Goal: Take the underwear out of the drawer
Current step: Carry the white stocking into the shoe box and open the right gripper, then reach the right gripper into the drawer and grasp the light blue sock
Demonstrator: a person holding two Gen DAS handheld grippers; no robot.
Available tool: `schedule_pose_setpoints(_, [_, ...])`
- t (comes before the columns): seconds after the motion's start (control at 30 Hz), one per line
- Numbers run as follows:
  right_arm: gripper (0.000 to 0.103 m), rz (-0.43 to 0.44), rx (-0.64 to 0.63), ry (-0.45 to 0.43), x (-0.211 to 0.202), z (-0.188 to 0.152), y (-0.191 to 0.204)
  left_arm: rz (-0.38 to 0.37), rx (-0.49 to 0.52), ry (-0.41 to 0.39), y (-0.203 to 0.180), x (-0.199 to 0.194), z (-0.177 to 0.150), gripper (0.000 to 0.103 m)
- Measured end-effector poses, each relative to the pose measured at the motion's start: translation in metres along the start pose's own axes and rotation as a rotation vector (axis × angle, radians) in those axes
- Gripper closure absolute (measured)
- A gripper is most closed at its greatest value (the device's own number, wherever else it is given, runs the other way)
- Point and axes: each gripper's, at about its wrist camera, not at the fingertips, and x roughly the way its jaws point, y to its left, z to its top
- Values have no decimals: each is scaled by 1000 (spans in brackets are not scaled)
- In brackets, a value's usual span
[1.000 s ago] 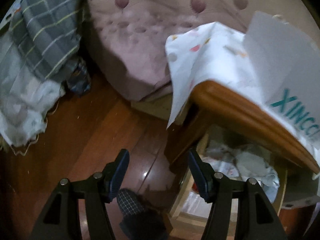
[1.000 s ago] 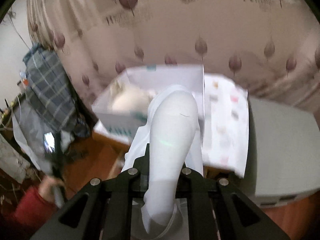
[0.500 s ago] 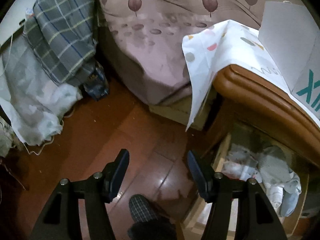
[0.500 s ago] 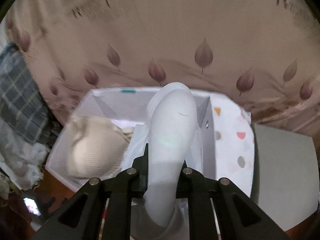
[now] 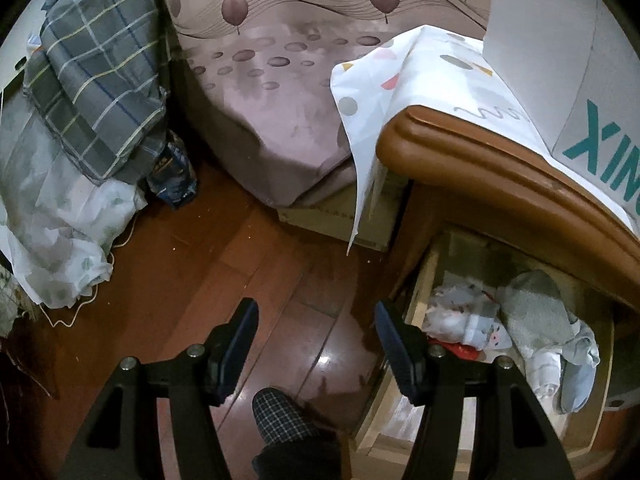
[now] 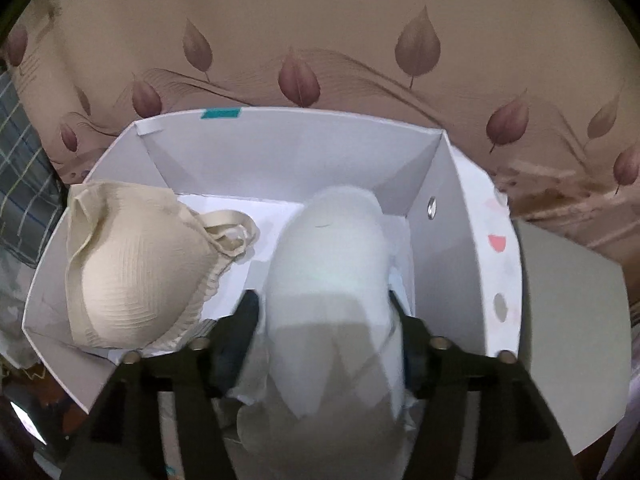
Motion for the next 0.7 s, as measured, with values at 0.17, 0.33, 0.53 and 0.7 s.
schedule_pose_setpoints(0.17, [33,39,-25,-83,-46,-3,-5,10,-4,10,1,2,0,41])
schedule_pose_setpoints(0.33, [32,103,-77,-103,-95,-41,-8,15,-32,26,5,5,3,41])
schedule_pose_setpoints(0.53, [32,120,-139,32,-93,-134,-18,12,-37,39,5,6,2,41])
schedule_pose_setpoints(0.7, [37,87,-192,232,-22,-202,-18,14,-51,50,9,6,1,41])
